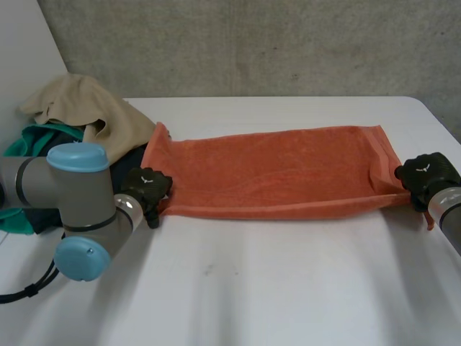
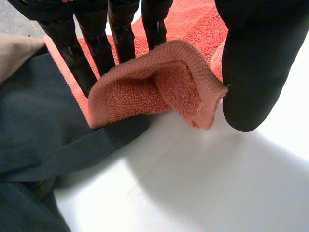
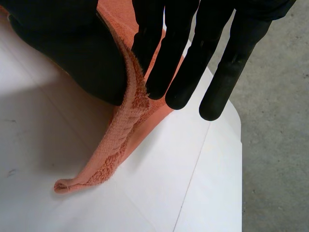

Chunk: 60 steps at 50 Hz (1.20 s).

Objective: Fold the laundry.

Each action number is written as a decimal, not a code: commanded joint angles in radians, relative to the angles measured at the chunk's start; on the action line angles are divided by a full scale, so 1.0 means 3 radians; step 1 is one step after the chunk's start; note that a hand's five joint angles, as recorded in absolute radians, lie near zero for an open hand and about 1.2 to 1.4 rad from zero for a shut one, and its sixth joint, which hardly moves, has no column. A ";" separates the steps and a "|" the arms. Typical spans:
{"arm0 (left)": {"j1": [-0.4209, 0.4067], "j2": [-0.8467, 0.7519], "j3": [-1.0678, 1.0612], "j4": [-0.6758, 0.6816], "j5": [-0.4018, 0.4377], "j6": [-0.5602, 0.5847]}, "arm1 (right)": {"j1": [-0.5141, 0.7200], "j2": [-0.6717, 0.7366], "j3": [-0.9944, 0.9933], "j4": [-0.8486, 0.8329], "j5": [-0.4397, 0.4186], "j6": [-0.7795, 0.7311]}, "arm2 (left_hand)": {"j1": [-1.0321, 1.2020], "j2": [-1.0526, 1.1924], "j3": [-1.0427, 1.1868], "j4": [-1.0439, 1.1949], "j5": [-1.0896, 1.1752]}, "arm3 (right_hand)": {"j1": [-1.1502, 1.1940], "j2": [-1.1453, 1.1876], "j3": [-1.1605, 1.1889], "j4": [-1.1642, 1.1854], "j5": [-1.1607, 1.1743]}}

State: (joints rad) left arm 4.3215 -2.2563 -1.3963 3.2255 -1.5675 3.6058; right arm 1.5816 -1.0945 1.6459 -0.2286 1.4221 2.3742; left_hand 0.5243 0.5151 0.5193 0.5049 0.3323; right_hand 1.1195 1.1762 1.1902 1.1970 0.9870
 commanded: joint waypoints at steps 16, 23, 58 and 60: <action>0.0065 -0.0077 0.0114 0.0170 0.0004 0.0661 | 0.0005 0.0054 -0.0005 0.0000 0.0015 -0.0040 | 0.0851 0.0882 0.0868 0.0916 0.0909 | 0.0922 0.0734 0.0687 0.0664 0.0783; 0.0122 -0.0042 0.0083 0.0186 0.0015 0.0718 | 0.0000 0.0033 -0.0046 0.0026 0.0041 -0.0045 | 0.2907 0.2937 0.2923 0.2971 0.2965 | 0.0922 0.0734 0.0687 0.0664 0.0783; 0.0061 0.1509 -0.1442 0.0006 0.0250 -0.0392 | -0.0686 -0.0678 0.0272 0.0978 -0.0246 -0.1625 | 0.2907 0.2937 0.2923 0.2971 0.2965 | 0.0922 0.0734 0.0687 0.0664 0.0783; 0.0050 0.1396 -0.1303 0.0073 0.0245 -0.0407 | -0.0558 -0.0510 0.0144 0.0804 -0.0205 -0.1620 | 0.2907 0.2937 0.2923 0.2971 0.2965 | 0.0922 0.0734 0.0687 0.0664 0.0783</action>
State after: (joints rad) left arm 4.3429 -1.7110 -1.9238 3.1682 -1.4891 3.4944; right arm 1.3212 -1.4092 1.7811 0.2093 1.3600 1.8604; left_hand 1.0930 1.1851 1.1882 1.1975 0.9679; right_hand 1.1195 1.1762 1.1903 1.1971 0.9871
